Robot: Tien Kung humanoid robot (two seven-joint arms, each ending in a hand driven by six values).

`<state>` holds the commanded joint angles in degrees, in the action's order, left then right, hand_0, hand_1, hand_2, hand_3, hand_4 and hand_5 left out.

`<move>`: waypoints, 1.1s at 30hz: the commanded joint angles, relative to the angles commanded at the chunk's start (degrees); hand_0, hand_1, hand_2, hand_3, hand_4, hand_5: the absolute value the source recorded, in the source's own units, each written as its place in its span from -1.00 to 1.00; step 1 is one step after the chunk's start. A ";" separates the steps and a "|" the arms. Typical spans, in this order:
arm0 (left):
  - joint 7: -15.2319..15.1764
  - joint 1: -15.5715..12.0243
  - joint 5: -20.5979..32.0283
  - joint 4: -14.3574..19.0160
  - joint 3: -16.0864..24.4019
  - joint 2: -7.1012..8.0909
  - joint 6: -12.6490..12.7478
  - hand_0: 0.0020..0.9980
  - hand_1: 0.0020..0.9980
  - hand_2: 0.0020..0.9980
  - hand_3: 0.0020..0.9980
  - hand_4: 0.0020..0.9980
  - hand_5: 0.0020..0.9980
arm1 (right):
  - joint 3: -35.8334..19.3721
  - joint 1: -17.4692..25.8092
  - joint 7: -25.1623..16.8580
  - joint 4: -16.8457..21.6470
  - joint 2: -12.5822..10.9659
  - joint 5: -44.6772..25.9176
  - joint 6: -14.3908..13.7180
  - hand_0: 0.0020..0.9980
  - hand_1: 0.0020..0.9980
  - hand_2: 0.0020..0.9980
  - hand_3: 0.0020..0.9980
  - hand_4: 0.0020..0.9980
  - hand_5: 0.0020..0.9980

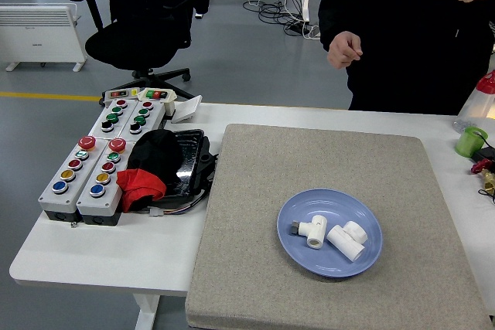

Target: Pick pipe place plate twice

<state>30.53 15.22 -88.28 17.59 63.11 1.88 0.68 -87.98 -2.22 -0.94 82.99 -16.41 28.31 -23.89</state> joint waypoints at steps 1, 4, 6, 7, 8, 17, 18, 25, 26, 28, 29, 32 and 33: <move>0.00 0.01 -0.02 -0.01 0.03 0.01 0.02 0.31 0.26 0.26 0.10 -0.22 1.00 | 0.01 0.01 -0.03 -0.01 0.03 -0.12 -0.11 0.56 0.52 0.69 0.61 -0.08 0.30; 0.05 0.03 -0.02 0.02 0.05 0.03 0.01 0.31 0.26 0.26 0.10 -0.22 1.00 | 0.16 -0.06 -0.14 -0.03 0.12 -0.43 -0.28 0.55 0.50 0.68 0.60 -0.10 0.35; 0.08 0.03 -0.03 0.03 0.05 0.04 0.00 0.31 0.26 0.26 0.10 -0.22 1.00 | 0.20 -0.12 -0.24 0.00 0.13 -0.57 -0.18 0.55 0.50 0.68 0.60 -0.10 0.35; 0.10 0.02 -0.07 0.04 0.09 0.04 0.00 0.31 0.26 0.26 0.10 -0.22 1.00 | 0.22 -0.14 -0.27 0.01 0.13 -0.60 -0.10 0.55 0.50 0.68 0.60 -0.10 0.35; 0.14 0.00 -0.14 0.05 0.16 0.04 -0.01 0.31 0.26 0.26 0.10 -0.22 1.00 | 0.24 -0.14 -0.30 0.01 0.12 -0.62 -0.01 0.55 0.50 0.68 0.60 -0.10 0.35; 0.34 -0.06 -0.50 0.11 0.46 0.00 -0.08 0.31 0.26 0.26 0.10 -0.22 1.00 | 0.61 -0.07 -0.47 -0.22 0.12 -1.07 0.48 0.53 0.49 0.67 0.60 -0.12 0.42; 0.37 -0.09 -0.57 0.12 0.51 -0.01 -0.11 0.31 0.26 0.26 0.10 -0.22 1.00 | 0.67 -0.07 -0.51 -0.24 0.10 -1.12 0.43 0.53 0.49 0.67 0.60 -0.12 0.42; 0.57 -0.33 -1.10 0.20 0.78 -0.11 -0.30 0.31 0.26 0.26 0.10 -0.22 1.00 | 1.18 0.23 -0.85 -0.38 0.00 -1.63 0.20 0.52 0.47 0.65 0.60 -0.14 0.46; 0.61 -0.40 -1.30 0.22 0.83 -0.14 -0.38 0.31 0.26 0.26 0.10 -0.22 1.00 | 1.33 0.29 -0.98 -0.40 0.02 -1.77 0.18 0.52 0.47 0.65 0.60 -0.14 0.46; 0.67 -0.48 -1.58 0.23 0.95 -0.18 -0.48 0.31 0.26 0.26 0.10 -0.22 1.00 | 1.55 0.35 -1.16 -0.43 0.04 -1.93 0.15 0.51 0.46 0.63 0.59 -0.16 0.56; 0.69 -0.52 -1.74 0.23 1.03 -0.19 -0.52 0.31 0.26 0.26 0.10 -0.22 1.00 | 1.64 0.39 -1.24 -0.44 0.04 -2.00 0.14 0.51 0.46 0.63 0.59 -0.16 0.56; 0.73 -0.66 -2.30 0.24 1.37 -0.24 -0.65 0.31 0.26 0.26 0.10 -0.22 1.00 | 1.83 0.56 -1.48 -0.45 0.01 -2.15 0.05 0.51 0.46 0.63 0.59 -0.16 0.56; 0.74 -0.71 -2.56 0.24 1.51 -0.25 -0.71 0.31 0.26 0.26 0.10 -0.22 1.00 | 1.85 0.64 -1.60 -0.45 0.00 -2.23 -0.02 0.51 0.46 0.63 0.59 -0.16 0.56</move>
<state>31.27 14.51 -90.83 17.83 64.63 1.63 -0.03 -86.13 -1.58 -2.54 82.53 -16.41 26.08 -23.91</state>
